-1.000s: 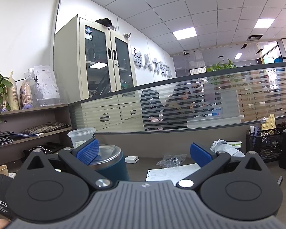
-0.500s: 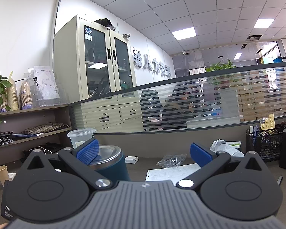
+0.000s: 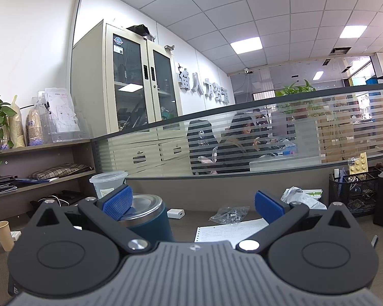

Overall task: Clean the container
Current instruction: 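Wipe the bottle's labelled side with the left gripper while the right gripper holds it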

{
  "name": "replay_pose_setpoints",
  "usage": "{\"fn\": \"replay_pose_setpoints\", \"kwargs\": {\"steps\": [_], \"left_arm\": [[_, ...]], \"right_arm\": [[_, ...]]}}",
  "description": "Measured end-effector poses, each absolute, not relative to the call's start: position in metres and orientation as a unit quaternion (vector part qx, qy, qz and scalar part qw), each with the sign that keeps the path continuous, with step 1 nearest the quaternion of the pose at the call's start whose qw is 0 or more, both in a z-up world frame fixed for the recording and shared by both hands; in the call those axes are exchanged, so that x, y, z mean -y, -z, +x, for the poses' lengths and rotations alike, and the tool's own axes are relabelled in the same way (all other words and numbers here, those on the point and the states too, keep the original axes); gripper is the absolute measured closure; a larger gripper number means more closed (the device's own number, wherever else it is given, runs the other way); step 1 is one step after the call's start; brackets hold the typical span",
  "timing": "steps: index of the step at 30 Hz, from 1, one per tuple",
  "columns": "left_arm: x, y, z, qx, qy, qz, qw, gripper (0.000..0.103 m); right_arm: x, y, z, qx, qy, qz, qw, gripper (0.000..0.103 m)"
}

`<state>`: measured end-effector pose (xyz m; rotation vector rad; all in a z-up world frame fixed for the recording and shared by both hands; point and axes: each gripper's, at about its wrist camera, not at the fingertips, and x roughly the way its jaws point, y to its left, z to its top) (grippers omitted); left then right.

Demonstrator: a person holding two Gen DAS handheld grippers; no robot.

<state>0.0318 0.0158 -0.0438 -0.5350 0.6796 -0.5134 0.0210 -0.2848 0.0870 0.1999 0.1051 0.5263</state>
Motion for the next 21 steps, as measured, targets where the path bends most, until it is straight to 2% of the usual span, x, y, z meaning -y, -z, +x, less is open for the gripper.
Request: {"fn": "replay_pose_setpoints", "kwargs": {"steps": [21], "left_arm": [[-0.016,0.056,0.035,-0.349,0.239,-0.254,0.870,0.092]], "right_arm": [[0.284,-0.087,0.024,-0.052,-0.261,0.099,0.959,0.000]]}}
